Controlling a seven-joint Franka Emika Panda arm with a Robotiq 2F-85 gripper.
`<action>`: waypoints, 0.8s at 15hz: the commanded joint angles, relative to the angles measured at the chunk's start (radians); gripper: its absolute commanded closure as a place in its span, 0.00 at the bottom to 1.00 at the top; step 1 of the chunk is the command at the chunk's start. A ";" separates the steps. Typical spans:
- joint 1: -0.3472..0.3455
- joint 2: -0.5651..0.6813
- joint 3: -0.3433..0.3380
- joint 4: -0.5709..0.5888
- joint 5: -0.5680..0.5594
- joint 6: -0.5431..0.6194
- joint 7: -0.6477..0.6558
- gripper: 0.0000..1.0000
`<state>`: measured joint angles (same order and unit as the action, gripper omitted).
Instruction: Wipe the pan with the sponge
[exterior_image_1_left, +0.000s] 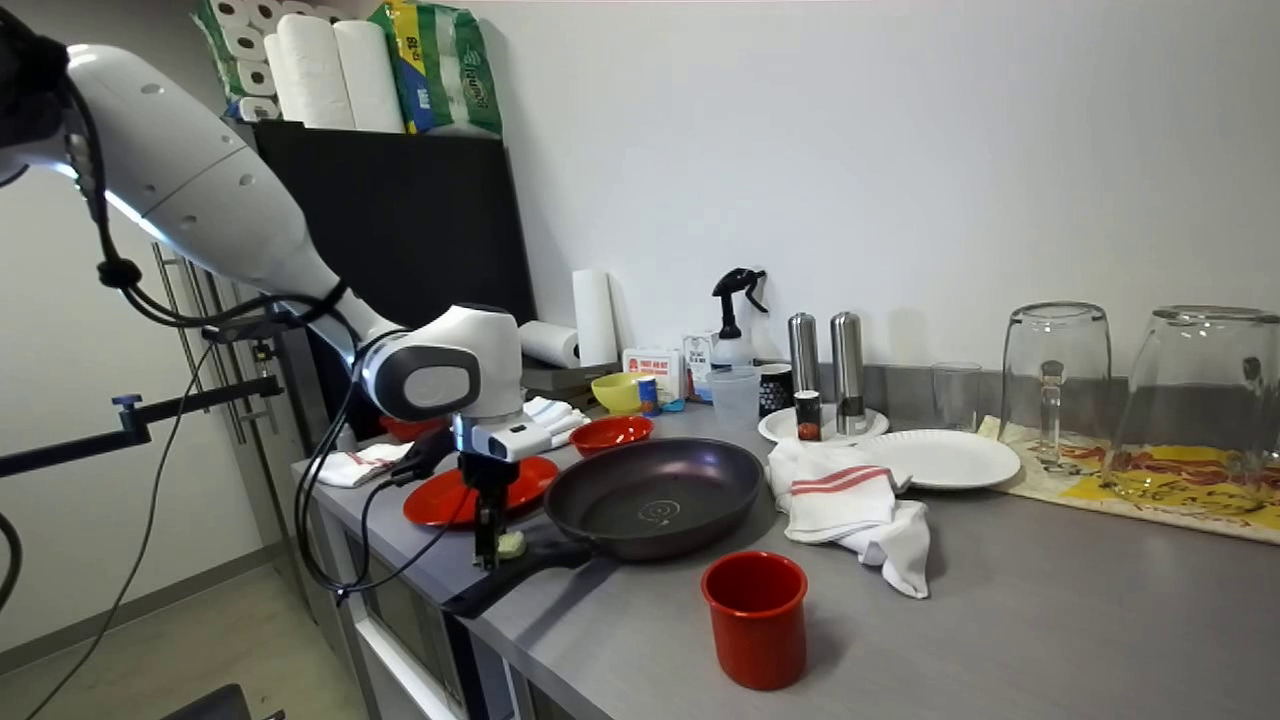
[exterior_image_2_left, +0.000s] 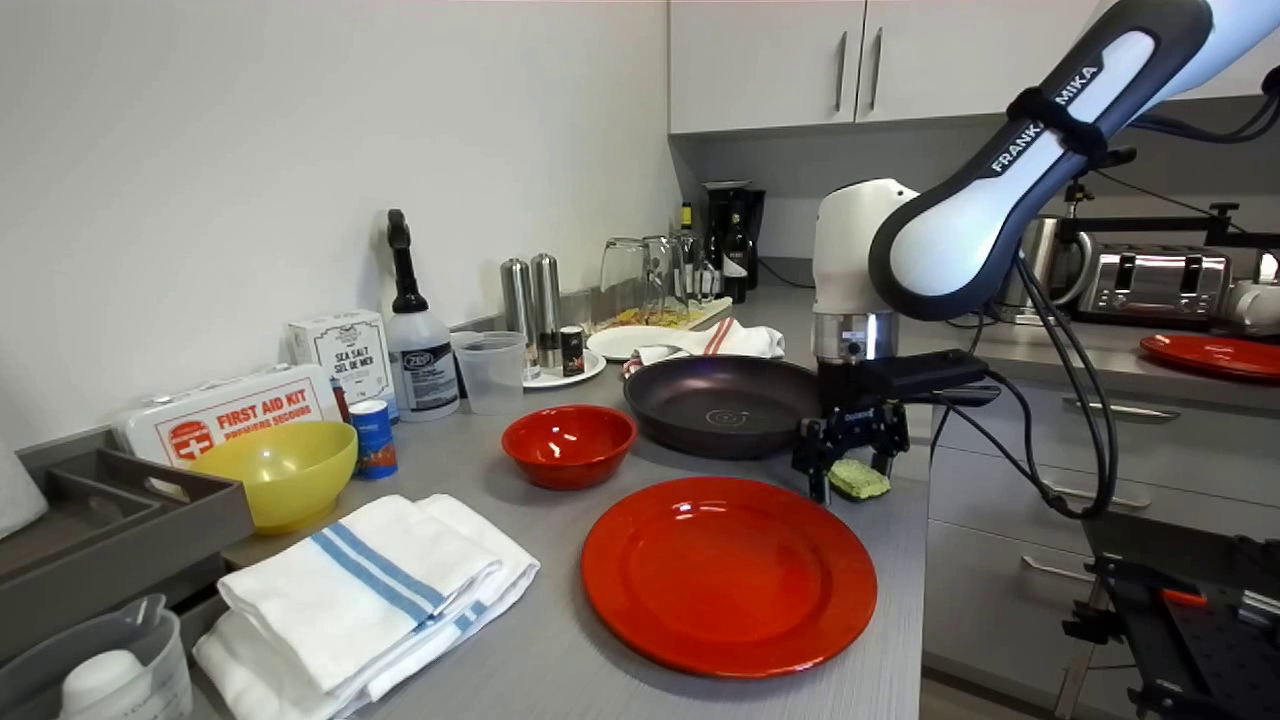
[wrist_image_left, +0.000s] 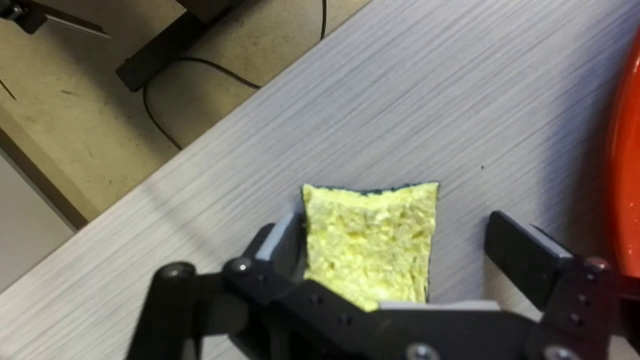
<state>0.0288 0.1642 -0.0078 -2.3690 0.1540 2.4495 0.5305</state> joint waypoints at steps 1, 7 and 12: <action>0.021 -0.032 -0.005 -0.011 -0.035 -0.008 0.018 0.00; 0.034 -0.098 -0.013 -0.005 -0.171 -0.028 0.082 0.00; 0.010 -0.183 -0.012 -0.003 -0.287 -0.090 0.139 0.00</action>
<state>0.0457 0.0462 -0.0185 -2.3657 -0.0734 2.4116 0.6335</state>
